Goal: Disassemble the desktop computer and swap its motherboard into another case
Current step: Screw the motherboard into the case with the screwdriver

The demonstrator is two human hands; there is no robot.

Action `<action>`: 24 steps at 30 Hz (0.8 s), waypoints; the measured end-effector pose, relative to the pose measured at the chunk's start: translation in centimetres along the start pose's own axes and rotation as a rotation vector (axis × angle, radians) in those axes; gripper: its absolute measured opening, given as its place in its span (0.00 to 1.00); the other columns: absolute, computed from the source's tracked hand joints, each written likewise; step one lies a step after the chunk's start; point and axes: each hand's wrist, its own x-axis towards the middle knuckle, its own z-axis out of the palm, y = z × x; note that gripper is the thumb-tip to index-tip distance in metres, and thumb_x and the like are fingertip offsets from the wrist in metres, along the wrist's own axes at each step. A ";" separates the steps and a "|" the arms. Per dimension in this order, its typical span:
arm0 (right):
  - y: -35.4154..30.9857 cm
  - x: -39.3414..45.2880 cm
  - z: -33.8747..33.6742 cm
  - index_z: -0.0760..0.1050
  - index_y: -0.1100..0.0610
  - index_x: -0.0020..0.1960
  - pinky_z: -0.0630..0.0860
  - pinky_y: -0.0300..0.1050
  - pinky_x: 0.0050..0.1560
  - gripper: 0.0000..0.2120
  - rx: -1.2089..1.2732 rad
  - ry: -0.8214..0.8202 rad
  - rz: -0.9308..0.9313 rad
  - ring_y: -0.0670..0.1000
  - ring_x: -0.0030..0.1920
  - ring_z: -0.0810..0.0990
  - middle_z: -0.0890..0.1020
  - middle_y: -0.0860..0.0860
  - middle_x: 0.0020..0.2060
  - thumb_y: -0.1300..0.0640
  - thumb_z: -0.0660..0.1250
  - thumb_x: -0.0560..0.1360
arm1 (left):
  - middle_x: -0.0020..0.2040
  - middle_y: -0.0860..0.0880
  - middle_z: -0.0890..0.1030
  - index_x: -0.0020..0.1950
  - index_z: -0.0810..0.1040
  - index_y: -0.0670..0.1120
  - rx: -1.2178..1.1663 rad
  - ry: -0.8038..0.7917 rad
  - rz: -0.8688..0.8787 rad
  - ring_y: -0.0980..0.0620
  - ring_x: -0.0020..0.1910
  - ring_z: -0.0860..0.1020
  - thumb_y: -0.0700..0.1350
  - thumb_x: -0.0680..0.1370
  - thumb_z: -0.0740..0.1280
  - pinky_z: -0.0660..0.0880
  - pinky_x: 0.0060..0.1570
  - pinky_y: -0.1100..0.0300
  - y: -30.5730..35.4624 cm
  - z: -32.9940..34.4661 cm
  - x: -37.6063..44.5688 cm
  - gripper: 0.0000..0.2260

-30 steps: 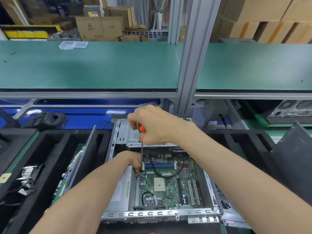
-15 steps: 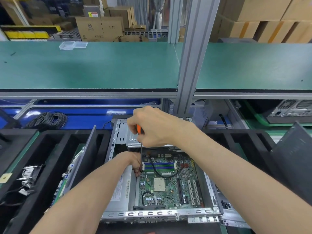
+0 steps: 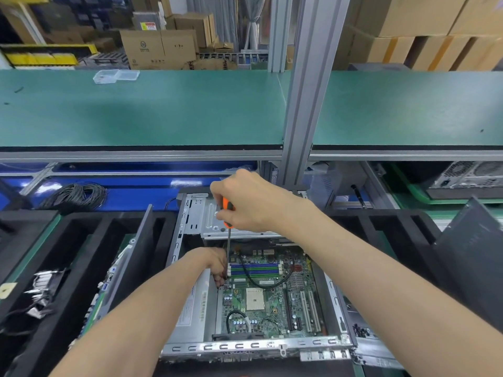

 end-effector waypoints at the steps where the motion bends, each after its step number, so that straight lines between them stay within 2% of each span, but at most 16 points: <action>1: 0.1 0.0 0.0 0.73 0.56 0.47 0.75 0.54 0.41 0.07 0.006 0.009 -0.016 0.55 0.41 0.71 0.74 0.50 0.36 0.54 0.68 0.77 | 0.70 0.38 0.75 0.71 0.71 0.34 0.006 -0.016 0.016 0.45 0.70 0.73 0.35 0.84 0.59 0.71 0.46 0.73 0.0 0.0 0.1 0.16; 2: 0.0 -0.1 0.1 0.74 0.57 0.48 0.76 0.55 0.43 0.06 0.010 0.021 -0.020 0.55 0.41 0.71 0.76 0.51 0.37 0.55 0.68 0.76 | 0.70 0.38 0.75 0.71 0.71 0.34 0.018 -0.013 0.031 0.46 0.69 0.73 0.35 0.84 0.58 0.70 0.47 0.72 -0.1 0.0 0.0 0.16; 6: -0.2 0.1 0.5 0.73 0.59 0.47 0.77 0.57 0.41 0.06 -0.004 0.041 -0.023 0.57 0.41 0.73 0.79 0.55 0.38 0.57 0.67 0.75 | 0.67 0.41 0.78 0.69 0.76 0.36 0.011 0.068 0.021 0.50 0.58 0.78 0.38 0.83 0.62 0.69 0.41 0.74 -0.5 0.0 0.2 0.15; 10: -0.1 0.0 0.3 0.75 0.57 0.46 0.75 0.51 0.41 0.04 0.021 0.027 -0.018 0.54 0.40 0.72 0.78 0.51 0.38 0.61 0.68 0.72 | 0.69 0.39 0.76 0.70 0.74 0.35 -0.009 0.043 0.018 0.52 0.56 0.71 0.37 0.84 0.58 0.69 0.49 0.69 -0.8 0.0 0.6 0.15; 13: -0.1 -0.2 -0.3 0.76 0.53 0.42 0.70 0.45 0.38 0.08 0.078 -0.044 -0.037 0.50 0.40 0.72 0.75 0.46 0.39 0.65 0.68 0.67 | 0.69 0.38 0.75 0.70 0.73 0.34 -0.036 0.052 0.007 0.49 0.57 0.72 0.37 0.84 0.58 0.68 0.57 0.60 -0.7 0.1 0.6 0.15; 15: -0.3 -0.3 -0.5 0.76 0.53 0.43 0.70 0.46 0.34 0.06 0.034 -0.046 -0.026 0.53 0.41 0.74 0.73 0.47 0.39 0.60 0.69 0.68 | 0.68 0.37 0.76 0.69 0.73 0.33 -0.037 0.047 0.009 0.45 0.63 0.76 0.36 0.84 0.59 0.70 0.62 0.57 -0.9 0.2 0.8 0.15; 16: -0.3 -0.4 -0.4 0.75 0.54 0.46 0.66 0.46 0.32 0.06 -0.018 -0.019 -0.008 0.55 0.40 0.74 0.71 0.48 0.38 0.55 0.69 0.71 | 0.67 0.38 0.77 0.69 0.73 0.32 -0.026 0.039 0.006 0.43 0.66 0.76 0.35 0.83 0.61 0.71 0.64 0.56 -1.1 0.2 1.0 0.15; 18: -0.4 -0.3 -0.1 0.73 0.56 0.50 0.58 0.45 0.29 0.13 -0.118 0.023 0.077 0.58 0.38 0.70 0.65 0.49 0.35 0.45 0.66 0.78 | 0.63 0.37 0.80 0.66 0.75 0.31 -0.021 0.052 -0.009 0.42 0.63 0.79 0.34 0.81 0.65 0.76 0.61 0.55 -1.0 0.1 1.0 0.14; 19: -0.4 -0.2 -0.2 0.73 0.56 0.51 0.58 0.45 0.29 0.13 -0.122 0.014 0.097 0.58 0.38 0.69 0.64 0.50 0.34 0.46 0.65 0.79 | 0.61 0.36 0.81 0.64 0.76 0.30 -0.031 0.063 0.001 0.42 0.60 0.81 0.34 0.80 0.66 0.77 0.60 0.53 -1.0 0.0 1.0 0.14; 22: -0.1 -0.1 -0.6 0.77 0.55 0.49 0.70 0.47 0.38 0.04 -0.011 -0.078 0.001 0.54 0.43 0.75 0.76 0.49 0.39 0.60 0.68 0.74 | 0.60 0.34 0.81 0.63 0.76 0.28 -0.015 0.052 0.038 0.42 0.55 0.81 0.34 0.80 0.66 0.77 0.61 0.51 -1.2 0.0 1.1 0.14; 24: -0.1 -0.5 -0.9 0.77 0.54 0.48 0.73 0.46 0.41 0.10 0.066 -0.134 -0.028 0.50 0.42 0.75 0.79 0.47 0.40 0.64 0.69 0.69 | 0.60 0.33 0.81 0.62 0.75 0.27 -0.005 0.051 0.043 0.40 0.58 0.81 0.34 0.80 0.66 0.77 0.62 0.49 -1.2 -0.1 1.2 0.14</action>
